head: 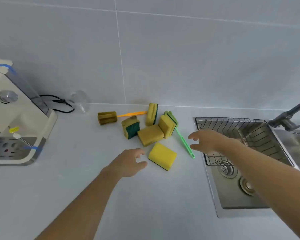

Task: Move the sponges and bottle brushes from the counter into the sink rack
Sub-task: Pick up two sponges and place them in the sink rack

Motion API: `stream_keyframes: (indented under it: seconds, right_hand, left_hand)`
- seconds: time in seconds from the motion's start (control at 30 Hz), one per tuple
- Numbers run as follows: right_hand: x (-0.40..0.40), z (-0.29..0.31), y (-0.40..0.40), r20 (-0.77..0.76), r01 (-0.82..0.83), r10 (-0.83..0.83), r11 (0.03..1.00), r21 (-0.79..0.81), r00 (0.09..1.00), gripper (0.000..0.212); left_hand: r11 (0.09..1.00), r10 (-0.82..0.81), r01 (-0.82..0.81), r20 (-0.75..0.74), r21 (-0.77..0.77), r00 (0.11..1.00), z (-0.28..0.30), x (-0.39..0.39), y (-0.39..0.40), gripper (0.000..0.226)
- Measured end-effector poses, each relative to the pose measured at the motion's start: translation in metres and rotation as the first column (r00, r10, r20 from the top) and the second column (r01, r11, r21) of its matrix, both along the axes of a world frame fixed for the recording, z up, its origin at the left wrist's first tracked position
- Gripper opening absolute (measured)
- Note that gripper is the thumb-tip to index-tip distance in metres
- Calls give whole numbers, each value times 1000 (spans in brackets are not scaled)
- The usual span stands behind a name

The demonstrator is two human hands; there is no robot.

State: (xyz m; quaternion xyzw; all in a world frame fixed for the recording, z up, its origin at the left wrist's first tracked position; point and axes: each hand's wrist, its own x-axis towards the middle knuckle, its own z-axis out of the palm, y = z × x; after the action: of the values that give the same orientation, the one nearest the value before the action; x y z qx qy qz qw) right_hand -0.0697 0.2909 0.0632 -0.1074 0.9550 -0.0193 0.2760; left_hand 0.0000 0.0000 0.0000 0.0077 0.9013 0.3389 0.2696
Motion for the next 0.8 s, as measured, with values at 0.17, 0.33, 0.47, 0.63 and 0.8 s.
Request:
stream_keyframes:
  seconds: [0.17,0.33,0.47,0.63,0.8]
  right_hand:
    - [-36,-8,-4,-82,-89,86,995,-40,993,65]
    - [-71,-20,-17,-146,-230,215,969,-95,966,84]
    - [-101,-31,-26,-177,-335,312,935,-118,933,103]
    - [-126,-40,-37,-171,-437,423,898,-50,890,106]
    - [-136,-43,-41,-118,-473,468,881,-12,876,93]
  left_hand:
    - [995,98,-96,-116,19,988,-16,10,44,65]
    - [970,212,-234,-252,-59,944,-33,12,86,91]
    - [940,268,-312,-267,-139,926,-45,0,110,111]
    - [927,245,-305,-263,-216,933,-60,-6,125,116]
    - [910,289,-355,-287,-214,913,-66,-4,133,104]
